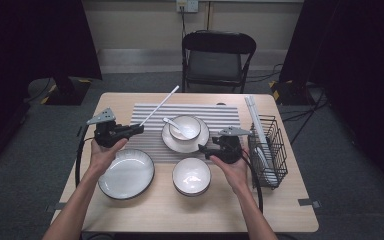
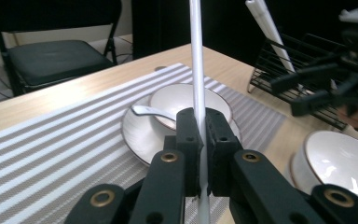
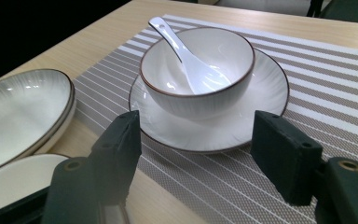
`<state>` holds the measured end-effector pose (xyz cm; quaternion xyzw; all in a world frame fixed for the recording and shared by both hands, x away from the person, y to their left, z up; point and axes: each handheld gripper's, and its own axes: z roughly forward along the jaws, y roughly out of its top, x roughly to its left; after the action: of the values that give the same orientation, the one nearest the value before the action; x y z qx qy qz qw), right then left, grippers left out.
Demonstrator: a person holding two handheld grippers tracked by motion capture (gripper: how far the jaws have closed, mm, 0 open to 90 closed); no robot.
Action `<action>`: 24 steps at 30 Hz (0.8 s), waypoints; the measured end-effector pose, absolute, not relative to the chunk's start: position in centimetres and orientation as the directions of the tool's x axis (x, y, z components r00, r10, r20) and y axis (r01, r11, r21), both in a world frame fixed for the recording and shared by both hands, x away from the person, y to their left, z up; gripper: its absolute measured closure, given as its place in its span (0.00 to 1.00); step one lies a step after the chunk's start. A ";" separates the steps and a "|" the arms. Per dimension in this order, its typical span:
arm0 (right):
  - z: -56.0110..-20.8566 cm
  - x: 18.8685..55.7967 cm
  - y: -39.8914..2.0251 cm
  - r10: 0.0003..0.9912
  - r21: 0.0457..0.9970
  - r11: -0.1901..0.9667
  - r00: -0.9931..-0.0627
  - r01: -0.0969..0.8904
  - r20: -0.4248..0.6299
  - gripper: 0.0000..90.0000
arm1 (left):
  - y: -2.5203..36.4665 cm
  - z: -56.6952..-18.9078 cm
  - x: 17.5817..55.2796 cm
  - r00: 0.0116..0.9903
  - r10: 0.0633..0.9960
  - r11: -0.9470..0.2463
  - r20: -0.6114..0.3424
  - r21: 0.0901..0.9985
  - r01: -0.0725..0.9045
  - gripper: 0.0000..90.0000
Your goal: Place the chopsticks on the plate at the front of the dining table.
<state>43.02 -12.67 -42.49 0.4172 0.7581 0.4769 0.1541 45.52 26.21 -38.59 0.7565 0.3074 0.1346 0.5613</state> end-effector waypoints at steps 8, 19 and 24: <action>-43.7 43.2 -13.1 0.794 0.840 0.199 -0.585 0.504 0.163 0.37 | 26.1 -38.6 47.0 0.769 0.617 -0.161 -0.166 0.930 0.329 0.96; -45.3 43.3 -14.1 0.817 0.817 0.226 -0.560 0.531 0.138 0.36 | 26.1 -39.4 48.6 0.750 0.632 -0.141 -0.194 0.923 0.358 0.96; -45.7 43.1 -14.2 0.822 0.811 0.240 -0.556 0.533 0.123 0.36 | 25.6 -40.4 49.0 0.738 0.648 -0.169 -0.188 0.909 0.380 0.96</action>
<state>43.12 -14.23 -45.71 0.4402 0.7694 0.4316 0.1672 49.04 25.63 -40.37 0.7547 0.3406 0.1225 0.5471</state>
